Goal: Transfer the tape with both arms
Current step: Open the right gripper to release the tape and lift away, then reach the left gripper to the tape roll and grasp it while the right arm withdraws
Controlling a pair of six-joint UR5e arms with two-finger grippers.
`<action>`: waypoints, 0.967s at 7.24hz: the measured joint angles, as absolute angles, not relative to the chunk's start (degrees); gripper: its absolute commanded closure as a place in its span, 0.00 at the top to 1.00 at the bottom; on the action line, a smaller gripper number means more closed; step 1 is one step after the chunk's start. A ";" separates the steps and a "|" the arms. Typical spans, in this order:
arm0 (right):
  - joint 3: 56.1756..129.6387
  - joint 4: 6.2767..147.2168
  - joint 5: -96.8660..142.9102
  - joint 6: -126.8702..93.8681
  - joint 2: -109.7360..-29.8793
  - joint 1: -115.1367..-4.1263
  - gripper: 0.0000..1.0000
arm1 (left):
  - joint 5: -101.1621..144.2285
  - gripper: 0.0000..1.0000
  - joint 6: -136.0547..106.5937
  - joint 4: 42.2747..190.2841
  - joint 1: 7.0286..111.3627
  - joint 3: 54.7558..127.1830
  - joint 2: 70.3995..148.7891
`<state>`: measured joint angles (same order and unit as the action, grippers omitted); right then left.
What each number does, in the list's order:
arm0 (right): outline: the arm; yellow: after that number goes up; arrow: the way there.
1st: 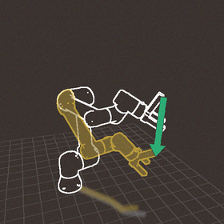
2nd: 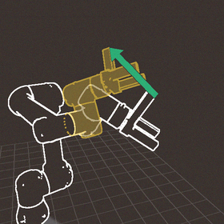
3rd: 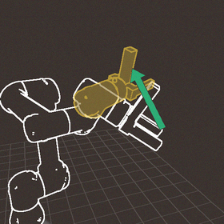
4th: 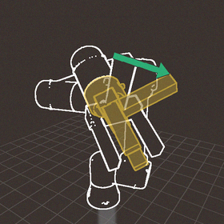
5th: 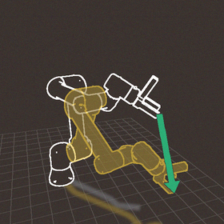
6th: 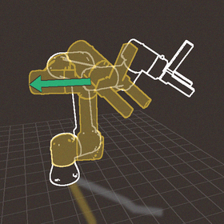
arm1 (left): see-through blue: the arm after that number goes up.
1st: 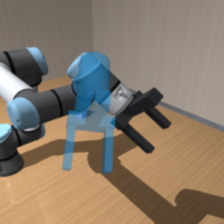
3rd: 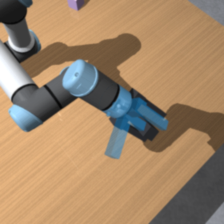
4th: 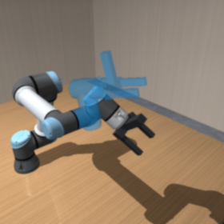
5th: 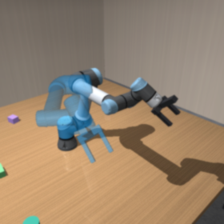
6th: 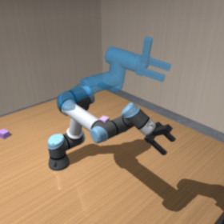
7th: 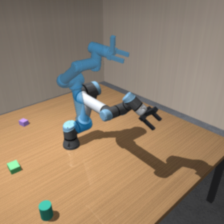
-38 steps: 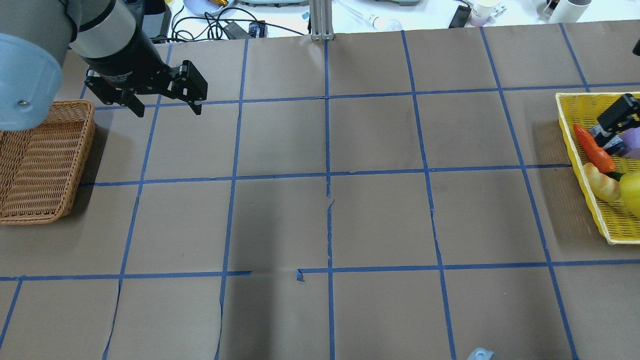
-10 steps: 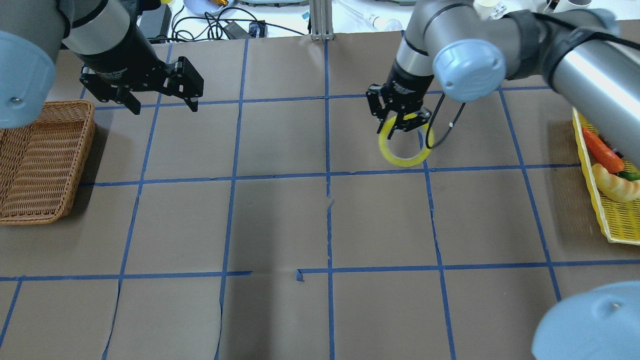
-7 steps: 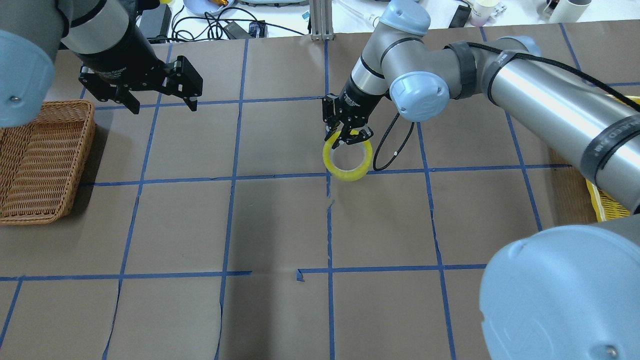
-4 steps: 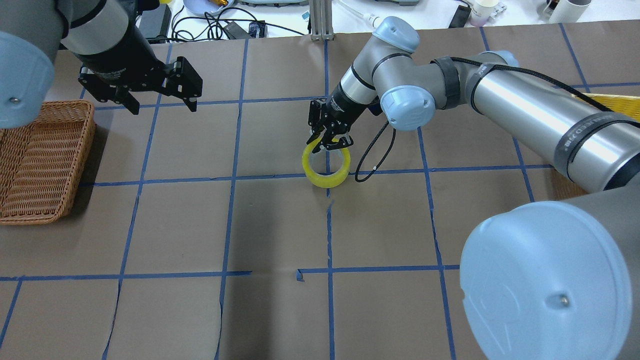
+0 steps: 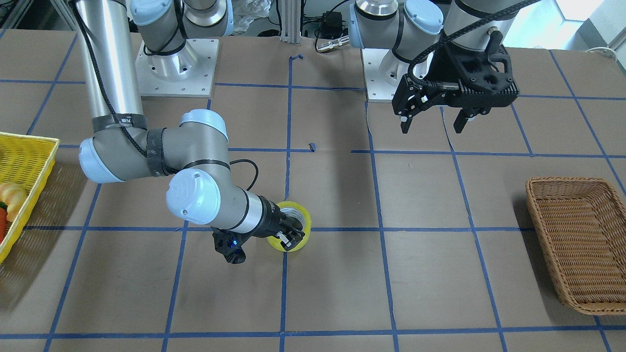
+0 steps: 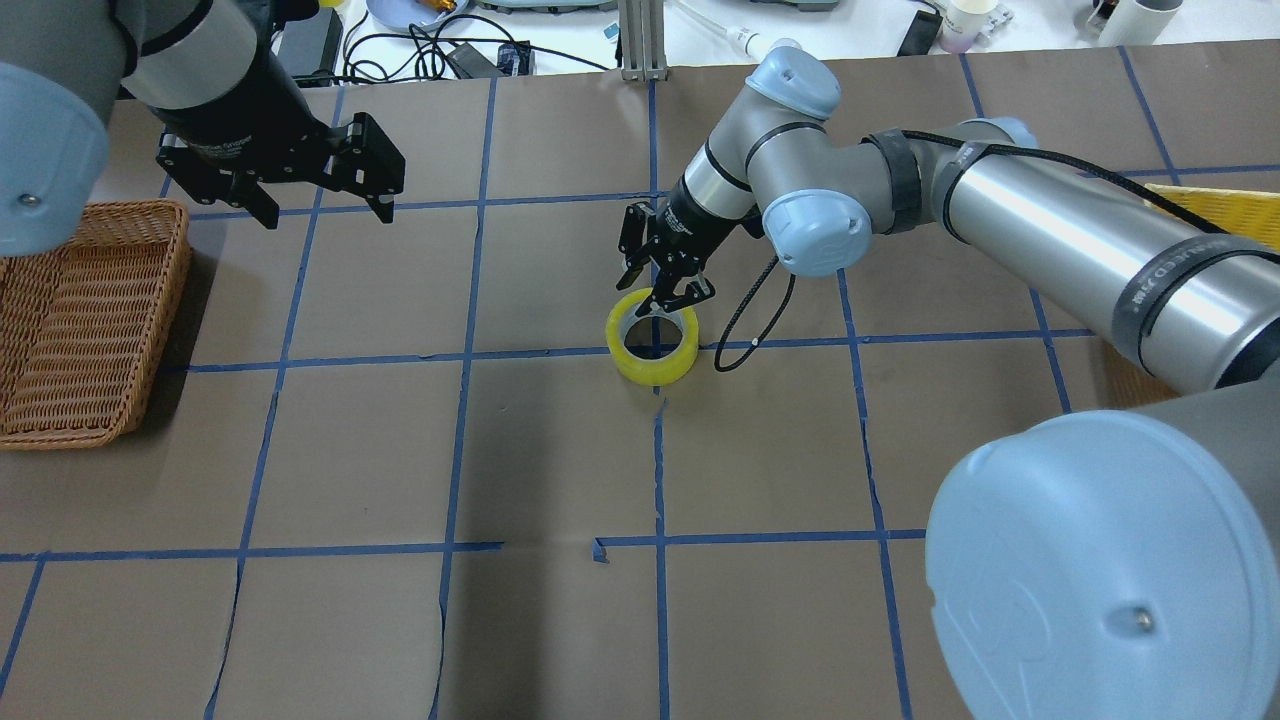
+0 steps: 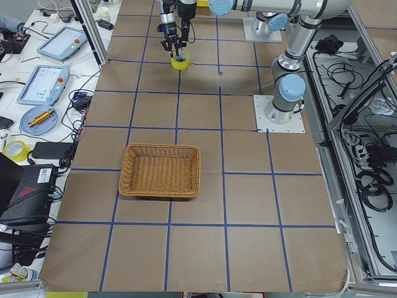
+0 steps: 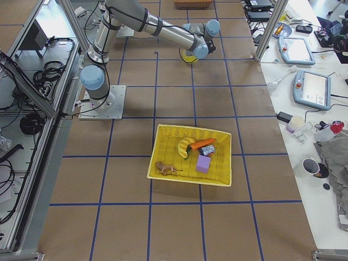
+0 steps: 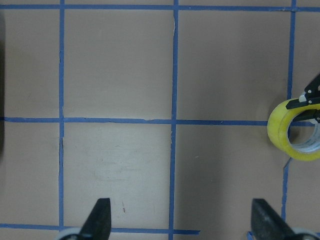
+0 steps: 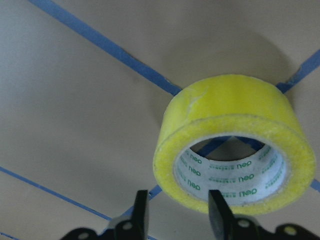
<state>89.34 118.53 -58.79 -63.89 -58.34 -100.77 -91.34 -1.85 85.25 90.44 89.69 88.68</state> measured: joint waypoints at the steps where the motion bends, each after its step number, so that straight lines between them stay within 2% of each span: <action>1: 89.29 118.69 -59.27 -64.11 -60.21 -100.64 1.00 | -91.36 1.00 -1.86 85.25 90.44 89.68 88.68; 4: 89.19 115.30 -64.80 -57.77 -67.29 -97.07 1.00 | -91.03 1.00 -2.16 84.19 90.57 89.64 89.57; 7: 89.20 100.57 -76.41 -34.33 -77.11 -89.96 1.00 | -90.76 1.00 -8.10 78.49 95.31 90.48 95.59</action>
